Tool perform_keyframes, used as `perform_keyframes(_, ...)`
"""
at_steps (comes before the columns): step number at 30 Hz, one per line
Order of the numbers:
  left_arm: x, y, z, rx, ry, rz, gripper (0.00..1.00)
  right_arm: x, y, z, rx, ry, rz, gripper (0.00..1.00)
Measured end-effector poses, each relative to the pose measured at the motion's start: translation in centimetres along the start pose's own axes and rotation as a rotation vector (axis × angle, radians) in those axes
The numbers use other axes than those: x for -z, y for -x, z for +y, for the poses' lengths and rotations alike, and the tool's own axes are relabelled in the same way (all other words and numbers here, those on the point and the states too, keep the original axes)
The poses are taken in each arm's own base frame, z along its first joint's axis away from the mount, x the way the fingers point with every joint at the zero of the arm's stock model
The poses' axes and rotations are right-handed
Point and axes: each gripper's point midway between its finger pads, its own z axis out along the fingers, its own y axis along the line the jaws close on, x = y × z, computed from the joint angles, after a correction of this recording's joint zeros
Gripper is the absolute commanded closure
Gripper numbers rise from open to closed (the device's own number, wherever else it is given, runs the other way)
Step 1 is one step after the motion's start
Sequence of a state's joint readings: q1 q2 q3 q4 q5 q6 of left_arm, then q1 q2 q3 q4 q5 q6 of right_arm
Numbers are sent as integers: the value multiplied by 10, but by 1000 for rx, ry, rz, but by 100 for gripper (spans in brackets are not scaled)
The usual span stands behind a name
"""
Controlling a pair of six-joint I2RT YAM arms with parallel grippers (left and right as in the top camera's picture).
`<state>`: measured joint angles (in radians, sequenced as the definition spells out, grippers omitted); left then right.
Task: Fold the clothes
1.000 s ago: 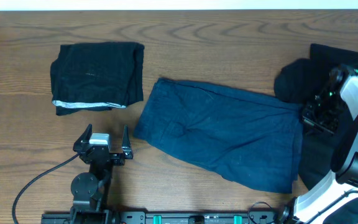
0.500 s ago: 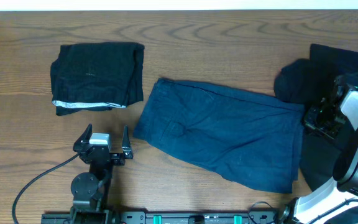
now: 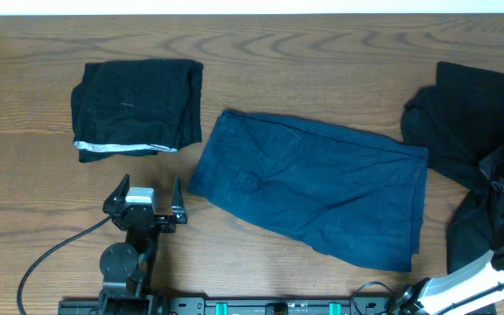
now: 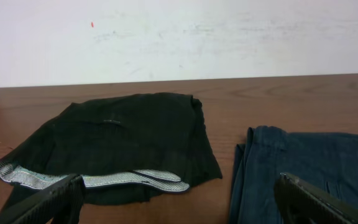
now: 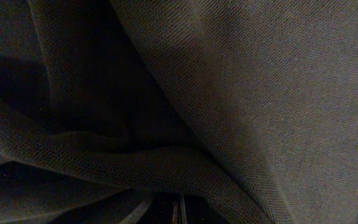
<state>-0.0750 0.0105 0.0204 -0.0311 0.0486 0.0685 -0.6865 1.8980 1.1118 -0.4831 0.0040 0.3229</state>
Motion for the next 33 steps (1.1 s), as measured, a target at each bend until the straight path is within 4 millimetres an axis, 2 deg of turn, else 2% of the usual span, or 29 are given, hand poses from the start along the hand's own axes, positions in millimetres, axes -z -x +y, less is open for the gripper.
perform_keyframes(1,0,0,0,0,0,0,2,0,0,2,-1,9,8,97)
perform_keyframes(4,0,0,0,0,0,0,2,4,-1,10,1,45,54,85)
perform_keyframes(7,0,0,0,0,0,0,2,20,7,26,21,103,84,76)
perform_keyframes(9,0,0,0,0,0,0,2,36,17,41,49,153,85,70)
perform_keyframes(13,0,0,0,0,0,0,2,84,29,78,145,257,72,60)
perform_keyframes(15,0,0,0,0,0,0,2,110,31,97,198,299,42,46)
perform_keyframes(16,0,0,0,0,0,0,2,122,30,105,226,318,26,35)
perform_keyframes(17,0,0,0,0,0,0,2,141,28,120,281,349,-6,17)
perform_keyframes(18,0,0,0,0,0,0,2,147,26,124,291,359,-13,1)
perform_keyframes(20,0,0,0,0,0,0,2,166,18,141,344,394,-37,1)
perform_keyframes(23,0,0,0,0,0,0,2,180,0,161,410,428,-34,1)
perform_keyframes(27,0,0,0,0,0,0,2,180,-23,173,456,434,24,1)
perform_keyframes(33,0,0,0,0,0,0,2,181,-31,181,481,443,34,1)
